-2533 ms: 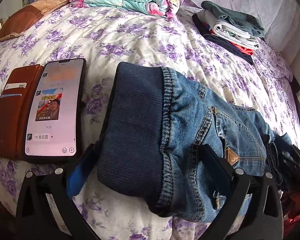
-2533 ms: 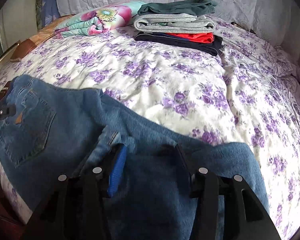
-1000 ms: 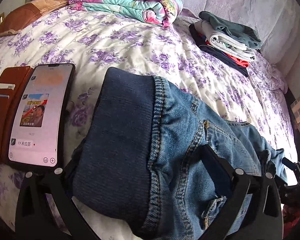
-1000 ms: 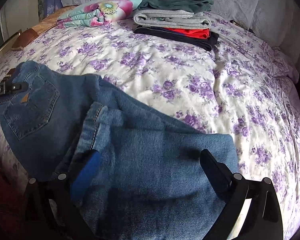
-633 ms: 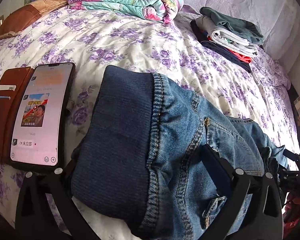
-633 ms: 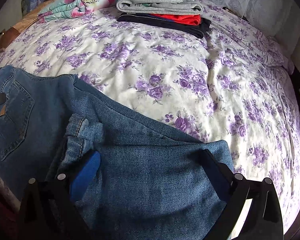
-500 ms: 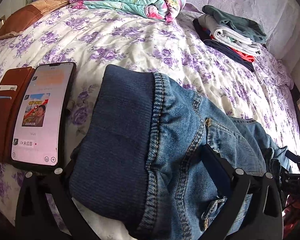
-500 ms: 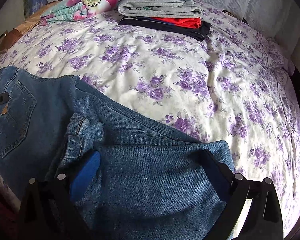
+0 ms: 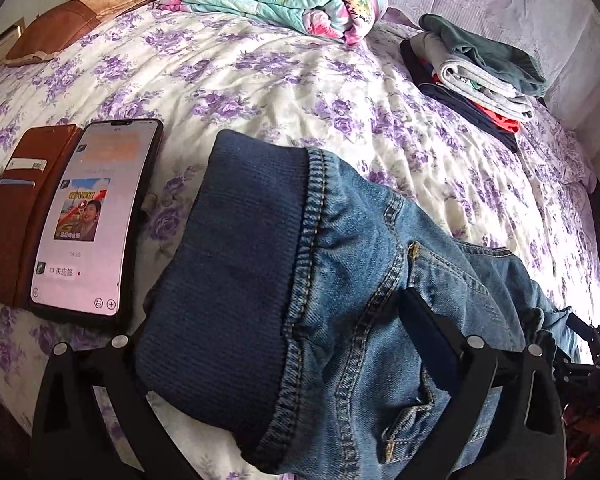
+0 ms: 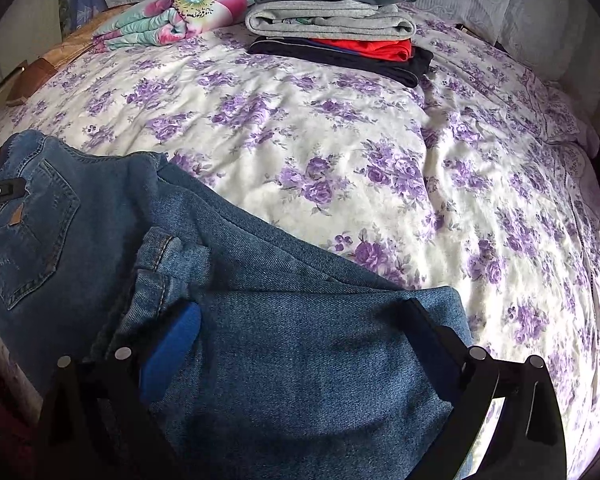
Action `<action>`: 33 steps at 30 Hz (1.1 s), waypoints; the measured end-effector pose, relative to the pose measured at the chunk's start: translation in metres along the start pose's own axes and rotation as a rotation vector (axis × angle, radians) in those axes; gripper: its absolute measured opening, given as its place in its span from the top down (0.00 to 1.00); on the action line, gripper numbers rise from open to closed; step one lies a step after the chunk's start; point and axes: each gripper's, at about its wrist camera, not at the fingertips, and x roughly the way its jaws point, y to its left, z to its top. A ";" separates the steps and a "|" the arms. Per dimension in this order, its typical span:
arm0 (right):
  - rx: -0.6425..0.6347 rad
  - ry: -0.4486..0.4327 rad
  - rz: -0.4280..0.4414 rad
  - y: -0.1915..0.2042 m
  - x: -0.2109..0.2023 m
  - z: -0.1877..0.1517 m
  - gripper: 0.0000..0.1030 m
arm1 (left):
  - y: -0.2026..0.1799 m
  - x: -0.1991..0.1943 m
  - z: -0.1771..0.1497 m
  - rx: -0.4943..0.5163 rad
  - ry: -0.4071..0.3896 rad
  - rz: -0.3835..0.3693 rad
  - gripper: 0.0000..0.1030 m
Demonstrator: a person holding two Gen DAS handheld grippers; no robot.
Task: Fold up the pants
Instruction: 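Hold the waistband with the left gripper while the right gripper flattens the folded legs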
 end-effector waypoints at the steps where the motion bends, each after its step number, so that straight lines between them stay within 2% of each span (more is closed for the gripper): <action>1: -0.002 0.000 0.003 0.000 0.000 0.000 0.03 | -0.001 0.001 -0.001 0.000 -0.001 0.005 0.05; 5: -0.008 -0.004 0.009 0.000 0.000 0.000 0.03 | 0.001 0.001 -0.006 0.001 -0.027 0.001 0.04; 8: -0.009 -0.006 0.010 0.000 0.000 0.000 0.03 | 0.000 -0.004 -0.012 -0.010 -0.011 -0.014 0.05; 12: -0.008 -0.006 0.009 0.000 -0.001 0.000 0.03 | -0.003 -0.012 -0.019 -0.011 0.014 -0.080 0.05; 17: -0.009 -0.005 0.010 -0.001 -0.001 0.000 0.03 | 0.005 -0.007 -0.014 -0.061 0.001 -0.124 0.05; 23: -0.010 -0.004 0.009 0.000 -0.001 0.000 0.03 | 0.011 0.003 0.003 -0.193 -0.042 -0.130 0.05; 26: -0.010 -0.005 0.009 0.000 -0.001 0.000 0.03 | 0.012 -0.001 0.003 -0.177 -0.033 -0.151 0.06; 28: -0.011 -0.005 0.013 -0.001 -0.001 0.000 0.03 | 0.016 -0.007 0.000 -0.181 -0.041 -0.163 0.16; 30: 0.001 -0.012 0.028 -0.004 -0.005 0.001 0.03 | 0.023 -0.012 -0.002 -0.198 -0.048 -0.172 0.33; 33: 0.059 -0.072 0.057 -0.019 -0.024 -0.003 0.03 | 0.039 -0.015 -0.006 -0.250 -0.046 -0.232 0.42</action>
